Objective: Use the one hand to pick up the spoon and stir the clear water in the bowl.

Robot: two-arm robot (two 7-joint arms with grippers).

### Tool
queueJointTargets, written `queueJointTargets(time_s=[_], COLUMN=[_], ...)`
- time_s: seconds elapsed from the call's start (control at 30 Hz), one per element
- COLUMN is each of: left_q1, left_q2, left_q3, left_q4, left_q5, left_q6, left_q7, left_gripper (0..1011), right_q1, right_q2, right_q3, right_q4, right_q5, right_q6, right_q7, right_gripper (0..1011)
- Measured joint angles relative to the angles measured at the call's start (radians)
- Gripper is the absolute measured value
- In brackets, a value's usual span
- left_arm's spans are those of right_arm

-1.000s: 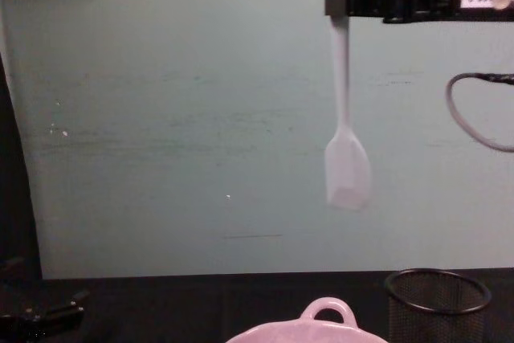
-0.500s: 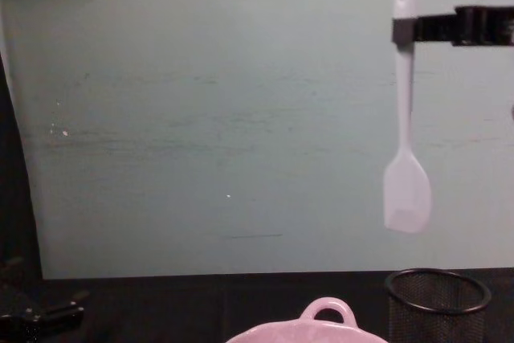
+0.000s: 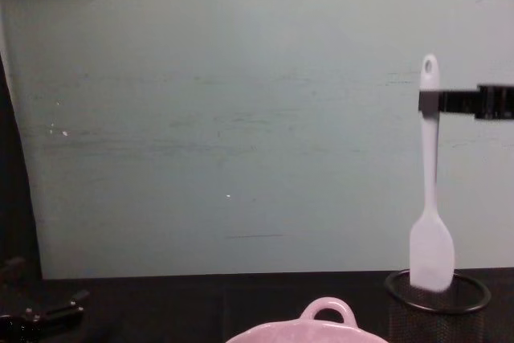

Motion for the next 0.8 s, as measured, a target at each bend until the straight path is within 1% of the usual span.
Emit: queueJointTargets(time_s=[0.27,0.47,0.57,0.67,0.7,0.8], left_q1=[0.000,0.000,0.000,0.000,0.000,0.000], left_q2=[0.000,0.000,0.000,0.000,0.000,0.000], left_q3=[0.000,0.000,0.000,0.000,0.000,0.000], left_q4=[0.000,0.000,0.000,0.000,0.000,0.000], left_q5=[0.000,0.000,0.000,0.000,0.000,0.000], left_q6=[0.000,0.000,0.000,0.000,0.000,0.000], left_q7=[0.000,0.000,0.000,0.000,0.000,0.000], left_gripper=[1005,1005,1005,1005,1005,1005], right_q1=[-0.021,-0.028,-0.030,-0.034,-0.034,-0.038], right_q2=[-0.015,-0.024,-0.028,-0.035,-0.035,-0.042], right_q3=[-0.017,-0.030,-0.033,-0.034,-0.034,-0.033], right_q4=[0.070,0.125,0.144,0.173,0.173,0.197], right_q5=[0.035,0.063,0.075,0.098,0.098,0.122], right_q6=[-0.041,-0.079,-0.089,-0.104,-0.104,-0.115], right_q7=[0.001,0.021,0.026,0.036,0.036,0.045], right_gripper=[122,122,121,122,122,122])
